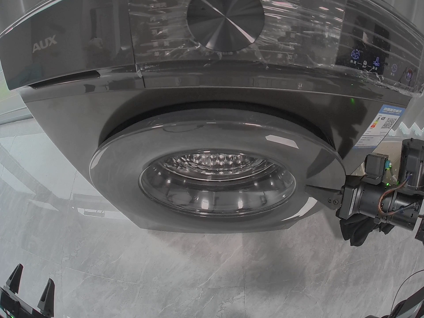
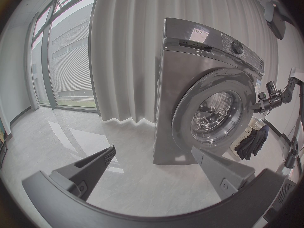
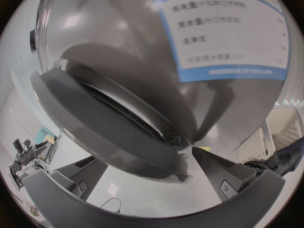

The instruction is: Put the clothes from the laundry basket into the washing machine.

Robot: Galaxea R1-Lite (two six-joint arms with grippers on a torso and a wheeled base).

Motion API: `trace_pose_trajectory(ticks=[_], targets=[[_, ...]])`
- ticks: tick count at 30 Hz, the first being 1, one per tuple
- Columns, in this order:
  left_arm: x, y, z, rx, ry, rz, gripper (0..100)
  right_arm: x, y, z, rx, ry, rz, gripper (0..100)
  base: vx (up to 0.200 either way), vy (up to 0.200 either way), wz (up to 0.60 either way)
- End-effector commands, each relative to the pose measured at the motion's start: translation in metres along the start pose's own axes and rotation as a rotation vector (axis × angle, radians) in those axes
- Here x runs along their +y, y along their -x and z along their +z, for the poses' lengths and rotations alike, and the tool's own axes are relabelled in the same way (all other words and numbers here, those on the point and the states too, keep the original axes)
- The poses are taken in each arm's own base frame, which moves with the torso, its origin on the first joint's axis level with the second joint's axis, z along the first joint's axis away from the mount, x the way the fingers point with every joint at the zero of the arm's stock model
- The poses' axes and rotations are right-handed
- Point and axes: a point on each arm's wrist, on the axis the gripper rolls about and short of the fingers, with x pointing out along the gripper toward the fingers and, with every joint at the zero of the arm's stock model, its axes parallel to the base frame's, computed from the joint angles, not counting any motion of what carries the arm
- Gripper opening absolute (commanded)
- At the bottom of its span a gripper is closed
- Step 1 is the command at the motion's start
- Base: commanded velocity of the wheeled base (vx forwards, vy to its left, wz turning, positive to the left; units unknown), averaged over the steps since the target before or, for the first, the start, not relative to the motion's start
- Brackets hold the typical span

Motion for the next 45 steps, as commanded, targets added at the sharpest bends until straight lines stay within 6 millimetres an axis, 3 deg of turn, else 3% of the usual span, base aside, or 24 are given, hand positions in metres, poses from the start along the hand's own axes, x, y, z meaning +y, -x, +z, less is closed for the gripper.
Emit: trace_pose_trajectory(ticks=[1, 10, 15, 20, 24, 34, 45], targets=[[0.000, 0.000, -0.005, 0.005, 0.000, 0.001, 100, 0.004, 0.000, -0.006, 0.027, 0.004, 0.022, 100, 0.000, 0.000, 0.00], [0.000, 0.000, -0.005, 0.007, 0.000, 0.001, 100, 0.005, 0.033, -0.030, 0.052, 0.009, 0.039, 100, 0.000, 0.000, 0.00], [0.000, 0.000, -0.005, 0.005, 0.000, 0.001, 100, 0.003, 0.026, -0.020, 0.026, 0.006, 0.021, 100, 0.000, 0.000, 0.00], [0.000, 0.000, -0.005, 0.005, 0.000, 0.001, 100, 0.002, 0.006, -0.009, 0.025, 0.005, 0.010, 100, -0.160, 0.000, 0.00], [0.000, 0.000, -0.005, 0.005, 0.000, 0.001, 100, 0.006, -0.001, -0.013, 0.051, 0.011, 0.030, 100, -0.100, 0.000, 0.00], [0.000, 0.000, -0.005, 0.005, 0.000, 0.001, 100, 0.011, 0.020, -0.032, 0.092, 0.022, 0.065, 100, 0.000, 0.000, 0.00], [0.000, 0.000, -0.005, 0.005, 0.000, 0.001, 100, 0.013, 0.005, -0.027, 0.095, 0.023, 0.065, 100, -0.109, 0.000, 0.00]])
